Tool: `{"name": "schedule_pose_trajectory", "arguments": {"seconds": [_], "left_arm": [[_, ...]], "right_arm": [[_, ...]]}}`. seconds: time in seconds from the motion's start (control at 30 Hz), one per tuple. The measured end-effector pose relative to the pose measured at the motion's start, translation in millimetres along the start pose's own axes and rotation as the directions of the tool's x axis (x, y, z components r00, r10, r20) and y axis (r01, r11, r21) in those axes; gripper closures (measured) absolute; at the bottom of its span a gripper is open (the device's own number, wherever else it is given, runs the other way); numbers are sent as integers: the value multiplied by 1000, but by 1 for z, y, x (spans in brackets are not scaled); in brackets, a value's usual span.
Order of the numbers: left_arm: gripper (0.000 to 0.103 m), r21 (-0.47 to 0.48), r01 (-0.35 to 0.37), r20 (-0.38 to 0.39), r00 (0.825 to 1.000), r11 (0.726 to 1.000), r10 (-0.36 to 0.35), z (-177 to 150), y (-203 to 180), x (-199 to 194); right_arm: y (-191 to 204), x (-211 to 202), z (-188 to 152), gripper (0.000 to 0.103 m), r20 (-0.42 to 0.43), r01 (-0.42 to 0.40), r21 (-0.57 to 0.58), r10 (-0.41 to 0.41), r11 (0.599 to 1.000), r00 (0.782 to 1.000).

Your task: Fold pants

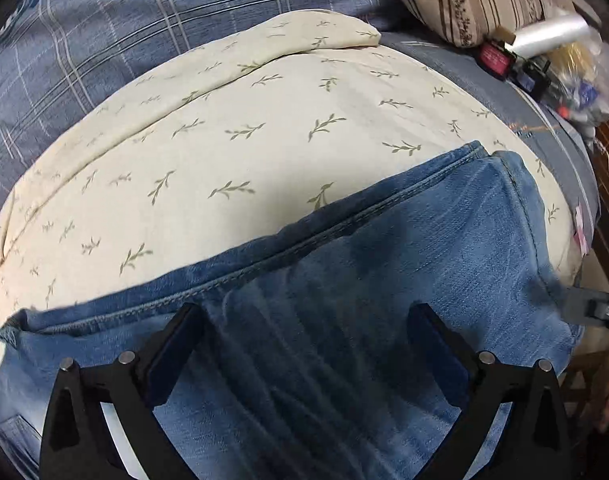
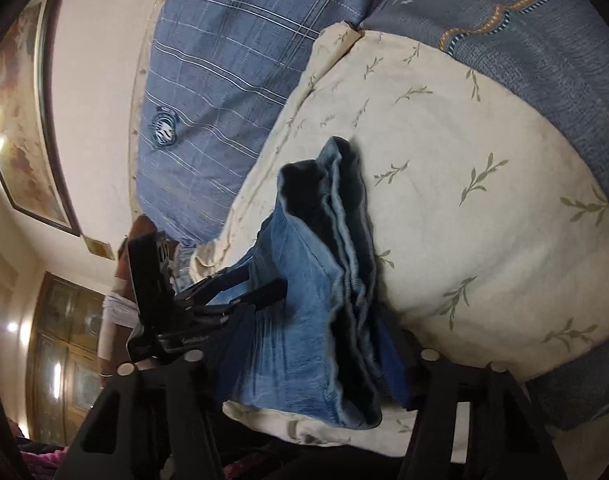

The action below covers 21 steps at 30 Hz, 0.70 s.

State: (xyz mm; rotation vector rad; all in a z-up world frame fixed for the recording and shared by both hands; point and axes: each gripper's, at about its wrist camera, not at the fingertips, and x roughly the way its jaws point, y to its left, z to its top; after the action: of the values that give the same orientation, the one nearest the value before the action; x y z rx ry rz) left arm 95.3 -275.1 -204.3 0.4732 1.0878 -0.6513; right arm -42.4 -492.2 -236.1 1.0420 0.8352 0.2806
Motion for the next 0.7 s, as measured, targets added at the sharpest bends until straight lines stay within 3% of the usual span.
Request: {"name": "schedule_pose_trajectory", "arguments": {"seconds": [0.1,0.2,0.33,0.4,0.5,0.57,0.7], "left_arm": [[0,-12,24,-7,1000,1000,-24,-1,3,-2],[0,-44,26,-2,1000,999,-27,-8,10,-15],[0,-14,-46,49,998,999,47,-35,14,-47],[0,-35,-17,56,998,999,19,-47,21,-50],[0,-78,-75,-11,997,994,75,-67,36,-24],[0,-68,-50,83,995,996,55,-79,38,-24],[0,-41,13,97,995,999,-9,-82,43,-31]], "right_arm": [[-7,9,3,75,-1,11,47,-11,999,1000],[-8,8,3,84,-9,26,75,-26,997,1000],[9,-2,0,88,13,-19,88,17,996,1000],[24,-6,-1,88,18,-24,66,23,998,1000],[46,-2,-1,89,13,-31,42,31,999,999],[57,2,-3,89,1,-43,41,43,998,999],[82,12,-7,89,-15,-61,17,61,998,998]]}}
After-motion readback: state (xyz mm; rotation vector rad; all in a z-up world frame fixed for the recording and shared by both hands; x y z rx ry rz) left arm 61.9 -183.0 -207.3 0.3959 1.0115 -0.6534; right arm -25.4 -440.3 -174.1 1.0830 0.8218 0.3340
